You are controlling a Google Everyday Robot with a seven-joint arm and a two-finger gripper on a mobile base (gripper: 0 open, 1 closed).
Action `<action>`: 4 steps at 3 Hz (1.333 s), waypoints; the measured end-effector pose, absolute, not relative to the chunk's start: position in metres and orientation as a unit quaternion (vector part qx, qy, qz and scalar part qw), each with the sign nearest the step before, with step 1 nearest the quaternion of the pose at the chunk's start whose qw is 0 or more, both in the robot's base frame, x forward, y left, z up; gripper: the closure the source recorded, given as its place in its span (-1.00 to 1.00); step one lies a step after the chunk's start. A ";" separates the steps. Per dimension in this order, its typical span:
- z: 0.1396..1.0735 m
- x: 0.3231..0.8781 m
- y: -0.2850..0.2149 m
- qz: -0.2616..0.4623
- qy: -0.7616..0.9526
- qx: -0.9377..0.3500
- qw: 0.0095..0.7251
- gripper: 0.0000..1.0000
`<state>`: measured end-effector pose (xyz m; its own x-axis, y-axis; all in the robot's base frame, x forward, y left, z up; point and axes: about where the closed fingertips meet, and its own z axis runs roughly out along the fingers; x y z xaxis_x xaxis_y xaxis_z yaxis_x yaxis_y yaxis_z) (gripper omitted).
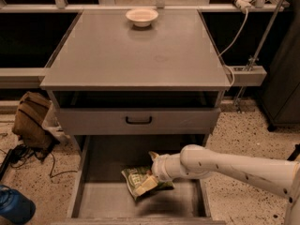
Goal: Pick green jalapeno chip bag from middle drawer and place on counter
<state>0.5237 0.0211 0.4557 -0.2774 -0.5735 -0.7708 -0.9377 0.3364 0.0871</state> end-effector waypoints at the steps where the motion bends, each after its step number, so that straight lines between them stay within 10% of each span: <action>1: 0.448 0.526 0.022 0.272 0.747 -0.511 0.326 -1.00; 4: 0.419 0.527 0.013 0.273 0.749 -0.509 0.326 -1.00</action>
Offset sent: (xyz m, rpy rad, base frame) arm 0.0093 -0.0053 -0.0291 -0.0388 -0.0209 0.0076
